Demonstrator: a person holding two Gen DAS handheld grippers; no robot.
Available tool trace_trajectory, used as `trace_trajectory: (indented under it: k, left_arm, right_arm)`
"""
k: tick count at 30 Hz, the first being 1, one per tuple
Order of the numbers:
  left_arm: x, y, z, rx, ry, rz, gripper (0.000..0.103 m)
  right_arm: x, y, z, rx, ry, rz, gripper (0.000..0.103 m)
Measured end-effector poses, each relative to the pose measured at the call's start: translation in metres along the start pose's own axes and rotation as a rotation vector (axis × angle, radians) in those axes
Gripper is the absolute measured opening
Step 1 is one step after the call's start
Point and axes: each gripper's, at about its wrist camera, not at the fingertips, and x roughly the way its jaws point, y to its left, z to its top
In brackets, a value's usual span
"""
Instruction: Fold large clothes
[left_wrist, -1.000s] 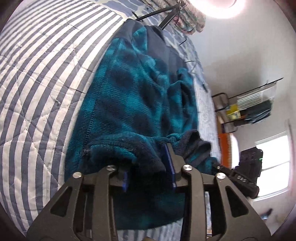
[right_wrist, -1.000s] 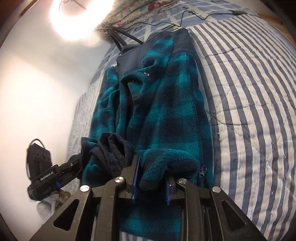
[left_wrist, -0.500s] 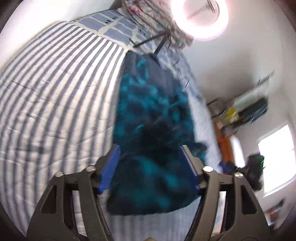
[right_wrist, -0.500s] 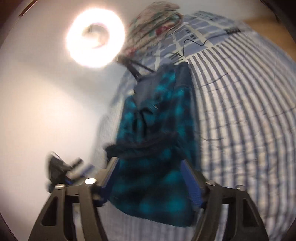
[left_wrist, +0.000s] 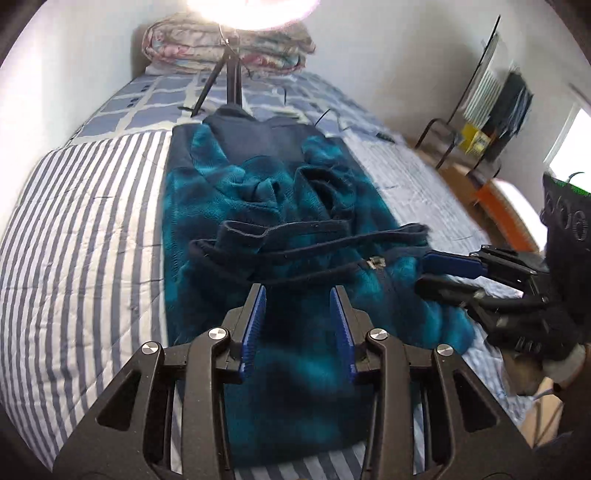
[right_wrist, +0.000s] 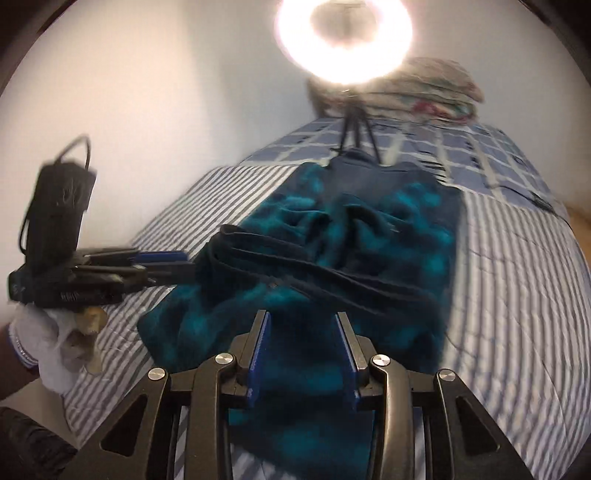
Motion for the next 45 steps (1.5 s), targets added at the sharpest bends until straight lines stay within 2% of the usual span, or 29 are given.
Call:
trace_trajectory:
  k: [2, 4, 6, 8, 11, 14, 16, 20, 26, 29, 33, 36, 40, 41, 45]
  left_arm:
    - [0.022, 0.005, 0.003, -0.019, 0.016, 0.085, 0.036]
    - [0.039, 0.015, 0.000, -0.061, 0.035, 0.132, 0.026]
    - [0.054, 0.036, -0.009, -0.161, 0.031, 0.111, 0.022]
    - [0.055, 0.043, -0.015, -0.217, -0.009, 0.082, 0.020]
    - [0.044, 0.037, -0.009, -0.169, 0.008, 0.076, 0.020]
    - [0.016, 0.037, -0.008, -0.137, -0.026, 0.056, 0.020]
    - [0.002, 0.042, -0.006, -0.136, -0.033, 0.028, 0.022]
    - [-0.012, 0.059, -0.008, -0.152, -0.023, 0.021, 0.023]
    - [0.002, 0.064, -0.001, -0.157, -0.007, 0.042, 0.023]
    - [0.026, 0.067, 0.005, -0.151, 0.024, 0.083, 0.023]
    - [0.048, 0.072, 0.003, -0.157, 0.058, 0.081, 0.023]
    - [0.055, 0.071, 0.002, -0.121, 0.068, 0.086, 0.024]
    - [0.042, 0.076, 0.011, -0.139, 0.076, 0.031, 0.024]
    - [0.034, 0.080, 0.016, -0.155, 0.068, 0.008, 0.024]
    - [0.010, 0.097, 0.050, -0.173, 0.010, -0.018, 0.027]
  right_arm:
    - [0.026, 0.004, 0.004, -0.053, 0.047, -0.062, 0.037]
    - [0.049, -0.001, 0.004, -0.067, 0.096, -0.121, 0.034]
    - [0.069, -0.013, -0.002, -0.036, 0.152, -0.149, 0.033]
    - [0.072, -0.020, -0.009, 0.005, 0.137, -0.125, 0.034]
    - [0.056, -0.024, -0.005, 0.035, 0.148, -0.118, 0.034]
    - [0.016, -0.043, -0.010, 0.135, 0.069, -0.090, 0.034]
    - [-0.002, -0.055, -0.015, 0.173, 0.050, -0.112, 0.034]
    - [-0.025, -0.067, -0.022, 0.168, 0.046, -0.157, 0.033]
    - [-0.022, -0.071, -0.014, 0.170, 0.042, -0.152, 0.030]
    - [0.003, -0.074, -0.010, 0.173, 0.073, -0.153, 0.030]
    - [0.040, -0.072, -0.019, 0.114, 0.157, -0.193, 0.030]
    - [0.051, -0.065, -0.025, 0.050, 0.167, -0.224, 0.031]
    - [0.039, -0.069, -0.012, 0.064, 0.194, -0.180, 0.032]
    - [0.027, -0.074, -0.006, 0.088, 0.171, -0.145, 0.032]
    - [-0.008, -0.098, 0.017, 0.150, 0.087, -0.128, 0.031]
